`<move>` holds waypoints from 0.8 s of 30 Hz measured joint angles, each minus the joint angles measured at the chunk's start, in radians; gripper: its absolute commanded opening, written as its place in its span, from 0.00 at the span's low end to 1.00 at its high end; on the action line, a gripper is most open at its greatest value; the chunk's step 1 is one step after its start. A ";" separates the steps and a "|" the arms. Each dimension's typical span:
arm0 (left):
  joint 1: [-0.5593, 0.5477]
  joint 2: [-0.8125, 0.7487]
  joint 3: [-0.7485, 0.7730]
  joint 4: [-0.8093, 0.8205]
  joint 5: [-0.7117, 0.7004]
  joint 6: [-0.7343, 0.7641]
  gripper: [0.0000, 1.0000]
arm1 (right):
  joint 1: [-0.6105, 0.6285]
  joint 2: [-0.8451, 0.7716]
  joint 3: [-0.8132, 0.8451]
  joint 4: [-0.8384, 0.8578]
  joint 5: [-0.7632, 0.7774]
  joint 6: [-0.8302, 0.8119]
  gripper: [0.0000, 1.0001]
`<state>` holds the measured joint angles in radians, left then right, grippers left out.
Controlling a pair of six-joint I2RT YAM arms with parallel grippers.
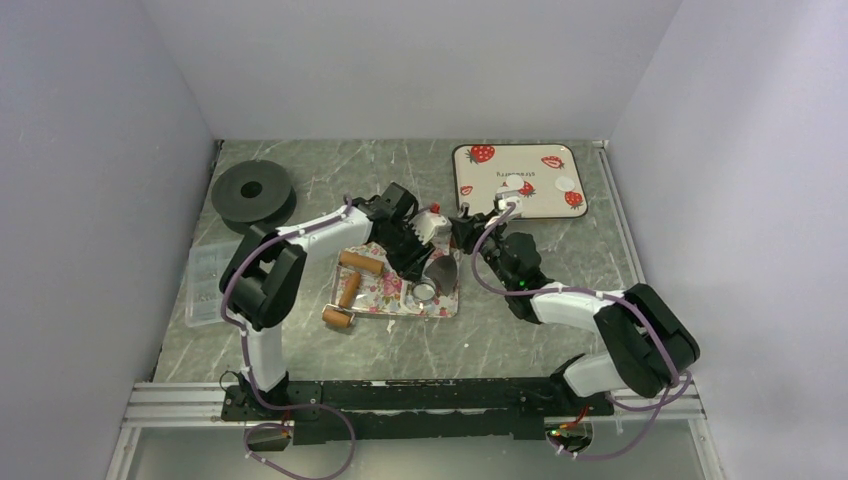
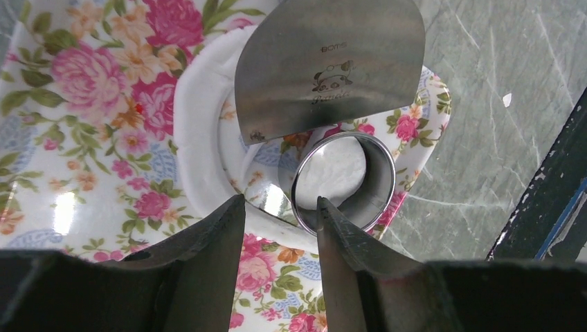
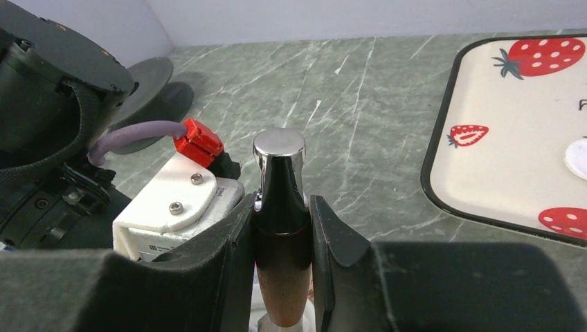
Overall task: Roll out the dumpling wrappers from the dough
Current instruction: Place the dumpling mold on the work surface, then pick up the dumpling mold from the work surface.
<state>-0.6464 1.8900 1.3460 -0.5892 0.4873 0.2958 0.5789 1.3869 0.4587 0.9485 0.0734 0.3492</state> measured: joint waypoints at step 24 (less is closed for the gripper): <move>-0.065 0.002 -0.058 0.054 -0.064 0.118 0.31 | 0.002 -0.034 -0.037 -0.007 -0.037 -0.203 0.00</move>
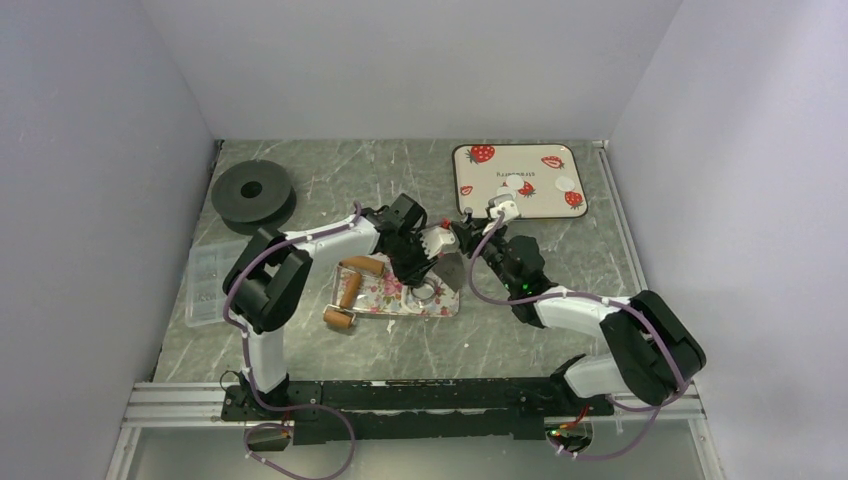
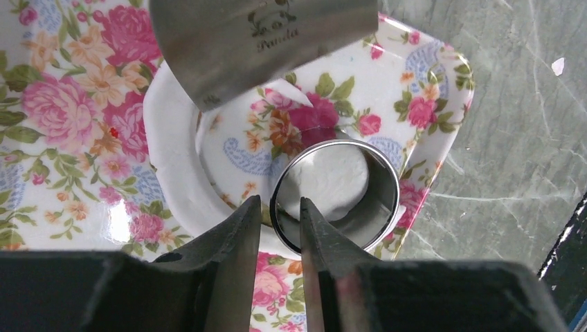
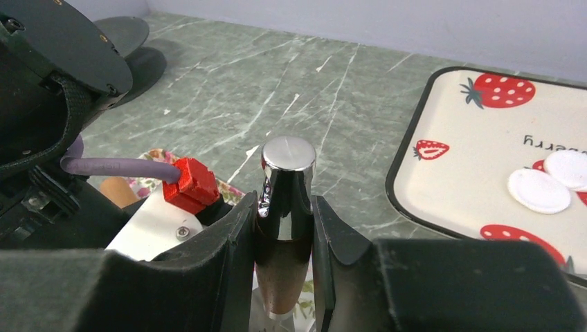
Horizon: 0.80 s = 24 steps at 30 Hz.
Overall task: Roll out the dumpling wrappers from the dough
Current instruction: Pick up the dumpling mold from the work surface.
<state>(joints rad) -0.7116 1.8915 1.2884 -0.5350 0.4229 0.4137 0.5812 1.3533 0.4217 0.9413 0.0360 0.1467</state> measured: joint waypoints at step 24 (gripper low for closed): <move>-0.047 0.022 0.095 -0.063 -0.024 0.071 0.32 | -0.005 -0.179 0.086 -0.277 0.014 -0.075 0.00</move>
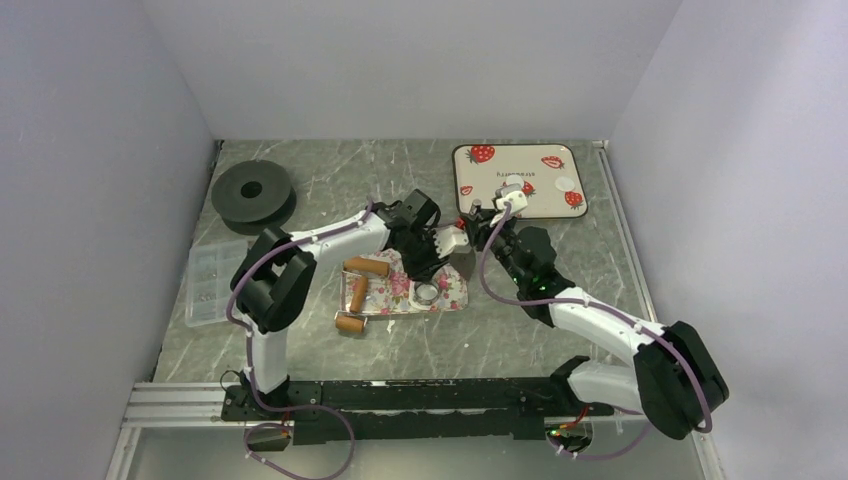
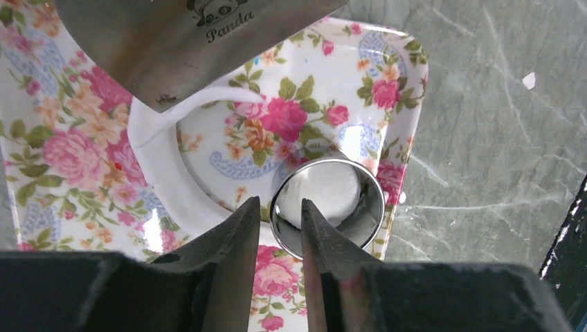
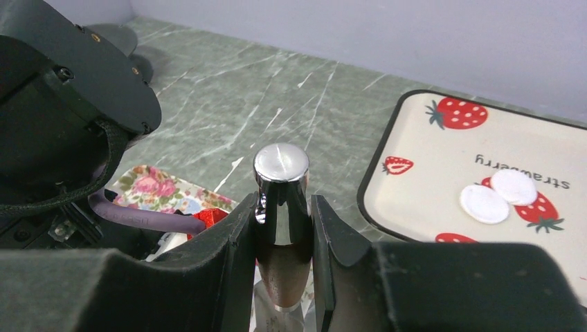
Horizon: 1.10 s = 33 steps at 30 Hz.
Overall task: Roll out the dumpling wrappers from the dough
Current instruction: Pick up the dumpling mold from the work surface.
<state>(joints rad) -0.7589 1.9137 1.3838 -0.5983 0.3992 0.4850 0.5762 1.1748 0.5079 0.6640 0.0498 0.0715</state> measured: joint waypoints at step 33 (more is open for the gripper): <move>0.003 0.111 0.126 -0.148 0.030 0.052 0.00 | 0.019 -0.256 -0.054 -0.143 0.092 0.051 0.00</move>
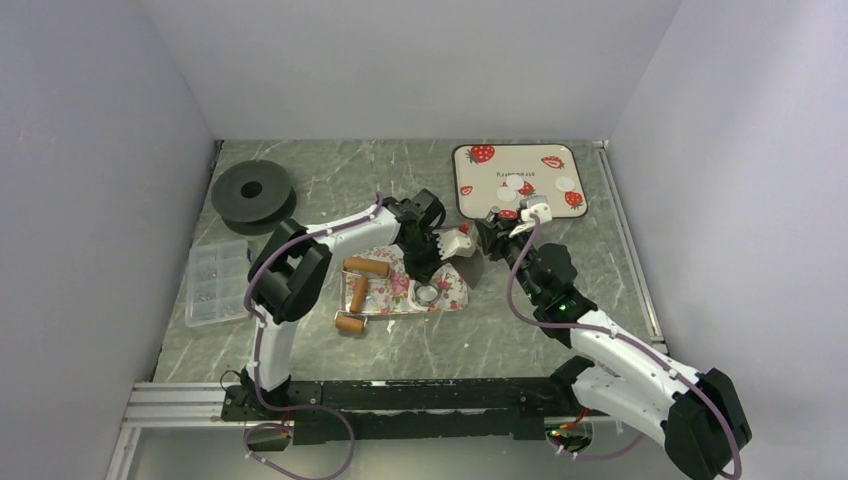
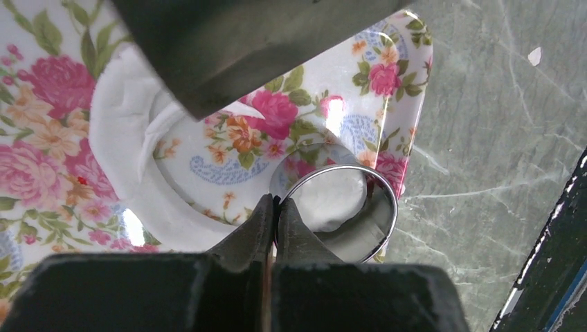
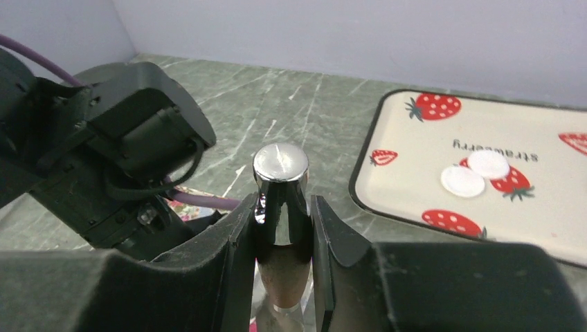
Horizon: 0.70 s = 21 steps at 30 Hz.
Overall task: Roll out the dumpling wrappers from the dough
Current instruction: Pick up the dumpling mold from the work surface, then place the dumpling mold on the work surface.
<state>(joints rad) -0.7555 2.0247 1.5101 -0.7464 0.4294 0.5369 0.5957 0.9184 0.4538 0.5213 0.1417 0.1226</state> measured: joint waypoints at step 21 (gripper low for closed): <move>-0.010 0.095 0.145 -0.011 0.000 -0.069 0.05 | -0.006 -0.264 -0.021 -0.277 0.027 0.024 0.00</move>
<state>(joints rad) -0.7658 2.1201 1.6547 -0.7574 0.4290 0.4683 0.5900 0.6548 0.4328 0.2447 0.1684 0.1467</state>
